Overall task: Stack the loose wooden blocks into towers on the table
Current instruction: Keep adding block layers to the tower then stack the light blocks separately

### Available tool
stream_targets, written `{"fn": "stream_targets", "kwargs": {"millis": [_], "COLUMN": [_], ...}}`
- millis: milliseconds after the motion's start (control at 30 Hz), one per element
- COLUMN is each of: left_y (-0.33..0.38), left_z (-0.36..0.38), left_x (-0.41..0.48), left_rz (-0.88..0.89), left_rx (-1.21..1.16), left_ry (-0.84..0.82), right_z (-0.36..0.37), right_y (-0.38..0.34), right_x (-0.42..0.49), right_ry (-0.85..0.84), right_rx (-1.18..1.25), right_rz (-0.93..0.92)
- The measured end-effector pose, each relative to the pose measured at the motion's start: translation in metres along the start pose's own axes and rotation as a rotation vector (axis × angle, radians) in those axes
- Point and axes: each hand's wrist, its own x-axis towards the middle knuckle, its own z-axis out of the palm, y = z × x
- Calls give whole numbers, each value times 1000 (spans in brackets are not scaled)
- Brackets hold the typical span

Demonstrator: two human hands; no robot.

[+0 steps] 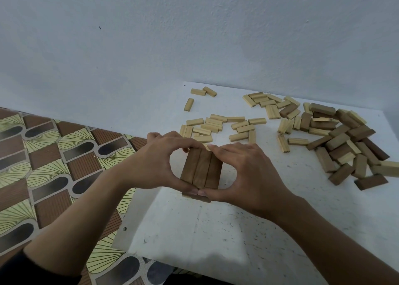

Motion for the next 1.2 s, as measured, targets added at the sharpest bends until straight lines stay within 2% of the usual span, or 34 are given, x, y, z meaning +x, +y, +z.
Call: {"fn": "stream_targets", "kwargs": {"millis": [200, 367, 500, 633, 867, 967, 1100, 1200], "left_y": [0, -8, -10, -4, 7, 7, 12, 25], "left_z": [2, 1, 8, 22, 43, 61, 81, 85], "left_x": [-1, -8, -10, -7, -4, -12, -25, -33], "left_rz": [31, 46, -16, -88, -165, -271, -368, -338], "left_rx": [-11, -98, -283, -480, -637, -770, -838, -830], "left_ry": [-3, 21, 160, 336, 444, 533, 531, 547], "right_z": [-1, -3, 4, 13, 19, 27, 40, 50], "right_y": [2, 9, 19, 27, 29, 24, 9, -1], "right_x": [-4, -8, -13, -16, -22, -28, -35, -38], "right_ry": [-20, -11, 69, 83, 60, 74, 32, 21], "right_rx": [79, 323, 492, 544, 573, 653, 755, 801], "right_rz": [24, 137, 259, 312, 283, 323, 382, 400]}}
